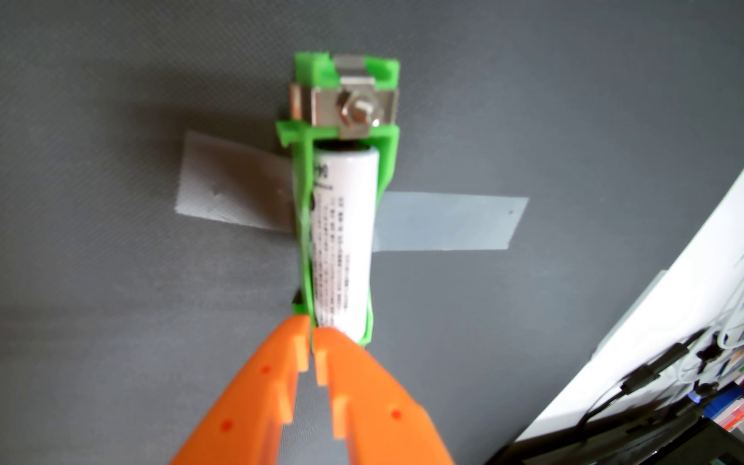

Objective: Insert Battery

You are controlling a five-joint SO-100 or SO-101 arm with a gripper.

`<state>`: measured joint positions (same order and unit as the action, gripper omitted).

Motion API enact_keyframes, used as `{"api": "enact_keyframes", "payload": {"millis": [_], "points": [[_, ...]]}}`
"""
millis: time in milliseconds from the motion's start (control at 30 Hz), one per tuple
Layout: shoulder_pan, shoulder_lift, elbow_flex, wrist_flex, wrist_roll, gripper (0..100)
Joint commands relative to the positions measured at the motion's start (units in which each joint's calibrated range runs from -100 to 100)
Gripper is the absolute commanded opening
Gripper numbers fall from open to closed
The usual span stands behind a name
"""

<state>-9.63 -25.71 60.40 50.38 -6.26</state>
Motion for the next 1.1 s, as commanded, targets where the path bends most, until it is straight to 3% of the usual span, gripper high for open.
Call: {"api": "enact_keyframes", "payload": {"millis": [0, 1067], "points": [[0.54, 0.15, -2.63, -0.5, -0.13, 1], [0.54, 3.82, -2.72, -2.71, -0.13, 1]]}}
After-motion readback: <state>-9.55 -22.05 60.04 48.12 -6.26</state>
